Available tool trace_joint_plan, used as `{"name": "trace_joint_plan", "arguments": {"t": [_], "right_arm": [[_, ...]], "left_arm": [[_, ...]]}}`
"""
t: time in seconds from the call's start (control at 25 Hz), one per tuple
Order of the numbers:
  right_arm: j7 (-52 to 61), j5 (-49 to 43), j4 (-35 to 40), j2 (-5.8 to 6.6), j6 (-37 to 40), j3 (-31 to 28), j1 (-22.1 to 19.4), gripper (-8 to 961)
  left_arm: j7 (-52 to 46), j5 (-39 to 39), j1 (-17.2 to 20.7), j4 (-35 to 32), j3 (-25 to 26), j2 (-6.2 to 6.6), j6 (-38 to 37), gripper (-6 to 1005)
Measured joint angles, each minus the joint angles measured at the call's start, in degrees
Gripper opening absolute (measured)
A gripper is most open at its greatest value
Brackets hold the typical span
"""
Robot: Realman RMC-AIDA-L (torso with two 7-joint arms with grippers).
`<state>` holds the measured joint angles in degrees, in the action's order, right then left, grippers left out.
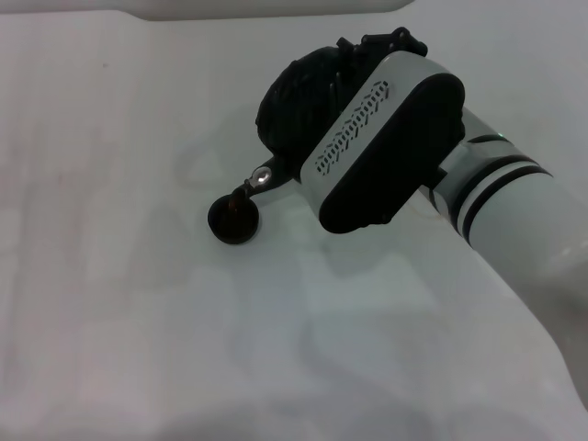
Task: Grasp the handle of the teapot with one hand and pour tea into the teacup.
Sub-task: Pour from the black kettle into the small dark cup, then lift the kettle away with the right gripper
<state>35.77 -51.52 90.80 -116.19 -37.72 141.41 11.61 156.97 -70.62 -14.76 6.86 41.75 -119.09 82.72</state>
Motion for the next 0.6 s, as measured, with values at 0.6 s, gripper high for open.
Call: {"name": "trace_joint_plan", "arguments": {"t": [0.6], "right_arm": [[0.00,-0.87,-0.11,0.00,-0.68,0.80,0.48,111]], "left_arm": [[0.00,-0.05,-0.09,-0.01,0.00,0.00,-0.02,888]]}}
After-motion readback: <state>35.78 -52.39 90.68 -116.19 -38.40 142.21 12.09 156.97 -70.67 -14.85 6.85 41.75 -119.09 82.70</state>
